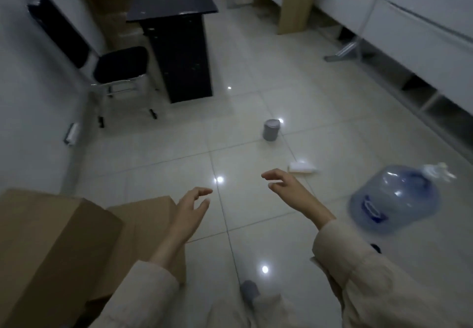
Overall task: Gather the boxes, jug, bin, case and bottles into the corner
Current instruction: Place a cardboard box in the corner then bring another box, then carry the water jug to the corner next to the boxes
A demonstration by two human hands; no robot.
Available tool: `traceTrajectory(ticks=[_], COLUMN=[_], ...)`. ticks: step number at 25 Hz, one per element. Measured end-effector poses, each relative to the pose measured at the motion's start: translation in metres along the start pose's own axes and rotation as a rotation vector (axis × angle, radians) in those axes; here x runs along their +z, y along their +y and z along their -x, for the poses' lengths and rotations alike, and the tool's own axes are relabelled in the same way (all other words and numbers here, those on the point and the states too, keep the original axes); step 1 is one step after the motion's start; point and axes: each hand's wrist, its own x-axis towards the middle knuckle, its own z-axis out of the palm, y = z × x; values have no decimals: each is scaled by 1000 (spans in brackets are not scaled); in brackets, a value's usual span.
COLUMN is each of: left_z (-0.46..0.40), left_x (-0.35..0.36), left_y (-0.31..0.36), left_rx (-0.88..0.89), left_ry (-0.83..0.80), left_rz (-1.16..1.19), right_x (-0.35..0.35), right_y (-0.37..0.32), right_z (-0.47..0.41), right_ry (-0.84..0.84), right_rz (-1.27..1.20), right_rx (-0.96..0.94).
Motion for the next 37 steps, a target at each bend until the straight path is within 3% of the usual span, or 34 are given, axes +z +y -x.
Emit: traceTrajectory(ticks=[10,16,21,32,37], left_z=[27,17,9,-38,-79], left_x=[107,158,210,363,419], left_y=[55,113,149,232,245], left_rx=[195,342,375,398,420], left_ry=[-375,-475,-533,-486,-550], left_rz=[-16,-19,-36,-124,-247], right_x=[-62,-114,-159,-334,-388], right_y=[89,111,140,217,261], right_z=[160,203,214,193,160], right_ry=[430,707,788,757,793], right_rz=[-163,-268,-307,-181,-205], right_rx=[195,232,245,270,367])
